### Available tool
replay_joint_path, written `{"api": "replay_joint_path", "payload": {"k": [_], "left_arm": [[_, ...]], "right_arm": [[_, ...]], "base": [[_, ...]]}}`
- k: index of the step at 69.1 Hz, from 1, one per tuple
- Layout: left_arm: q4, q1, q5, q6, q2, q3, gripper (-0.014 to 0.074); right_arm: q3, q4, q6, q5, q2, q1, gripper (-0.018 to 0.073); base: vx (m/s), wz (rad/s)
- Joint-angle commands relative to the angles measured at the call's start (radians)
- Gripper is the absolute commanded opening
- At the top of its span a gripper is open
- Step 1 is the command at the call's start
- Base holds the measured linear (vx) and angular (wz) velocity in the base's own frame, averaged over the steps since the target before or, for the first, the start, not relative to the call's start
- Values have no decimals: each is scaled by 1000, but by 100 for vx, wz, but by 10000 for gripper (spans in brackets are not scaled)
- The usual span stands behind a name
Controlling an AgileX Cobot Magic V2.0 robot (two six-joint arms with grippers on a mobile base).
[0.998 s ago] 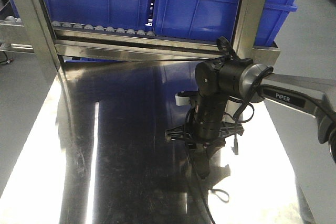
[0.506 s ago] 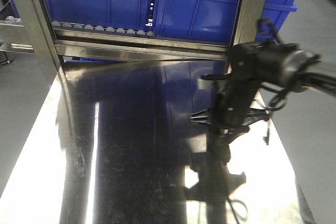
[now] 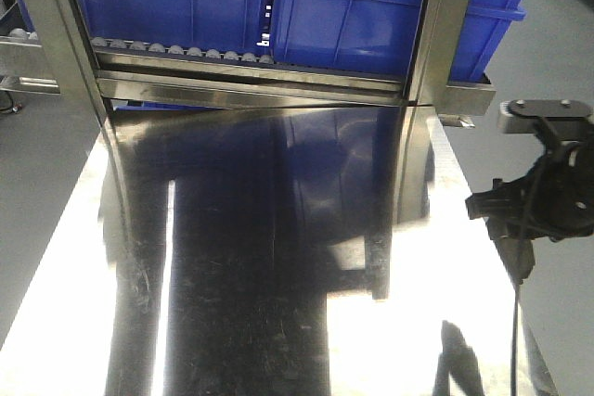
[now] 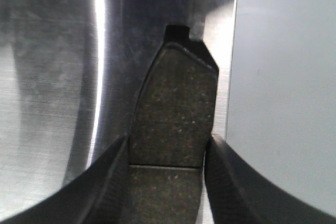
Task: Move and align brake pads A on conveyor
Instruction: 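Lift the grasped pad off the steel tray with the right gripper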
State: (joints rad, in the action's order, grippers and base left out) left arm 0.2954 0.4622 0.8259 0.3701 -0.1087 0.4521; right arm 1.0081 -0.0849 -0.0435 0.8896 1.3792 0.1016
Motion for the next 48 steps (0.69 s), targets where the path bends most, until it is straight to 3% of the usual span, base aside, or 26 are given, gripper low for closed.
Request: {"api": "replay_joint_path", "payload": {"k": [1,29,48], "left_arm": [[17,2,-96,5,-14,29,-6],[17,2,-96,5,-14,29,-6],[17,2,-96,5,-14,29,-6]], "right_arm": [[-40,-14,-26,-121,-148,-5,-3],[-316,-32,-126,-381,-646,-5,-3],[-507,-32,-138,-527,-975,-5,-3]], "base": [[0,0],[0,0],[0,0]]}}
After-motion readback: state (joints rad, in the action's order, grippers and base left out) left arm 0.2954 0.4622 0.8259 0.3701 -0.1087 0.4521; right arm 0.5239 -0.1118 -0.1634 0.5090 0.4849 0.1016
